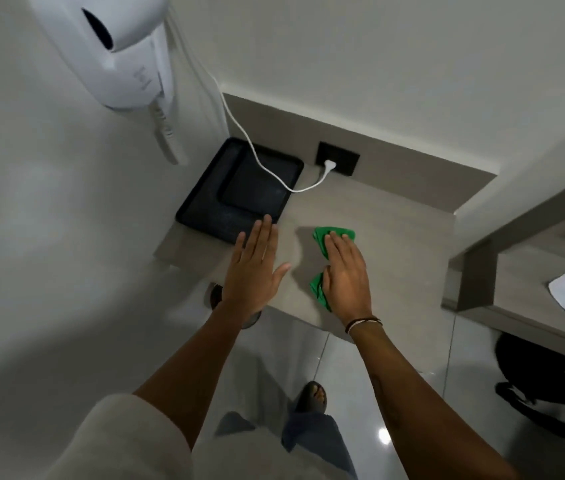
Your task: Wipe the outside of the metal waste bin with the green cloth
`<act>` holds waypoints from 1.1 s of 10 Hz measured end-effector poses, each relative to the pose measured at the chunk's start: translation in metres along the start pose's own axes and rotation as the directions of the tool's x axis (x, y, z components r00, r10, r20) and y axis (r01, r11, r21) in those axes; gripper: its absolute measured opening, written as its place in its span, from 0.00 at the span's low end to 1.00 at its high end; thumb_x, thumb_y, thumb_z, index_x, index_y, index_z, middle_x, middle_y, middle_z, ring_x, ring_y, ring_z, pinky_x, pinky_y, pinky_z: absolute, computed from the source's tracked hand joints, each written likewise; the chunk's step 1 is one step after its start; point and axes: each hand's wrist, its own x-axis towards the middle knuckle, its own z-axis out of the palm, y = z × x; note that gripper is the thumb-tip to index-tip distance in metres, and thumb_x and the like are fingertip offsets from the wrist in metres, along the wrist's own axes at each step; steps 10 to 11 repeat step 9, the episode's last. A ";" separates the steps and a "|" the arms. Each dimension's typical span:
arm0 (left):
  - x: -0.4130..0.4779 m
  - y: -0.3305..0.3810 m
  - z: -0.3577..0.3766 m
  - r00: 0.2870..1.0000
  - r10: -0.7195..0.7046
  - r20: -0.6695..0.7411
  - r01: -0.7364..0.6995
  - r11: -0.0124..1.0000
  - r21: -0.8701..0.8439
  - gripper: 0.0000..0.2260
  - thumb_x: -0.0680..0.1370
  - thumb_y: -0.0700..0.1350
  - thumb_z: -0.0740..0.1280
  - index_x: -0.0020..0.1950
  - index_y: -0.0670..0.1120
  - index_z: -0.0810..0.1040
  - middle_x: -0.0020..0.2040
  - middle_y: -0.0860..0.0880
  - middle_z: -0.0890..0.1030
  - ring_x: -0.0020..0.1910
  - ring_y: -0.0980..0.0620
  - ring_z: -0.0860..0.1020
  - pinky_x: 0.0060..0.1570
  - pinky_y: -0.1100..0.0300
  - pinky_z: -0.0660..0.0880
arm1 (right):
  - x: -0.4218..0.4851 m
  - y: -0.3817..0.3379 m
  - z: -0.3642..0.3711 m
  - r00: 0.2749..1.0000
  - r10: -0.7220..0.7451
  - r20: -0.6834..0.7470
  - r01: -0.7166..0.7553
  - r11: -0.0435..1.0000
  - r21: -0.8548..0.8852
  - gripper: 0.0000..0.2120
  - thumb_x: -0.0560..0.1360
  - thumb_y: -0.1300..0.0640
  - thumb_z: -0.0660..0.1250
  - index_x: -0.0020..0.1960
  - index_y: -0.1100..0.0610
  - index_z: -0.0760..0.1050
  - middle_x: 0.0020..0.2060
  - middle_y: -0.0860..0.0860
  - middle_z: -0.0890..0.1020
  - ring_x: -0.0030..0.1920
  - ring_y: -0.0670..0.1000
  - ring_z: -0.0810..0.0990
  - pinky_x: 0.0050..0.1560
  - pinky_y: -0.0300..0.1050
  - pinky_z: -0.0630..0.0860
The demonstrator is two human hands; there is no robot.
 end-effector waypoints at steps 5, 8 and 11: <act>0.068 -0.003 0.087 0.970 0.216 0.111 -0.212 0.976 -0.042 0.38 0.85 0.64 0.50 0.87 0.40 0.48 0.88 0.42 0.48 0.87 0.44 0.48 0.84 0.41 0.52 | -0.014 0.065 0.111 0.903 0.354 0.243 -0.297 0.923 -0.243 0.36 0.88 0.46 0.59 0.87 0.62 0.48 0.87 0.60 0.46 0.87 0.64 0.43 0.88 0.64 0.45; 0.059 0.010 0.107 0.950 0.260 0.170 -0.256 0.966 -0.048 0.39 0.85 0.65 0.48 0.87 0.40 0.45 0.87 0.41 0.44 0.87 0.42 0.44 0.84 0.40 0.50 | -0.015 0.065 0.130 0.906 0.389 0.165 -0.333 0.899 -0.286 0.35 0.89 0.40 0.51 0.87 0.62 0.49 0.87 0.60 0.48 0.88 0.64 0.45 0.87 0.65 0.48; 0.055 0.007 0.102 0.961 0.242 0.133 -0.238 0.970 -0.044 0.39 0.85 0.65 0.50 0.87 0.40 0.46 0.88 0.41 0.45 0.87 0.43 0.45 0.84 0.40 0.51 | -0.010 0.063 0.118 0.916 0.360 0.178 -0.316 0.920 -0.233 0.37 0.87 0.38 0.47 0.87 0.61 0.47 0.87 0.59 0.46 0.88 0.62 0.43 0.87 0.64 0.48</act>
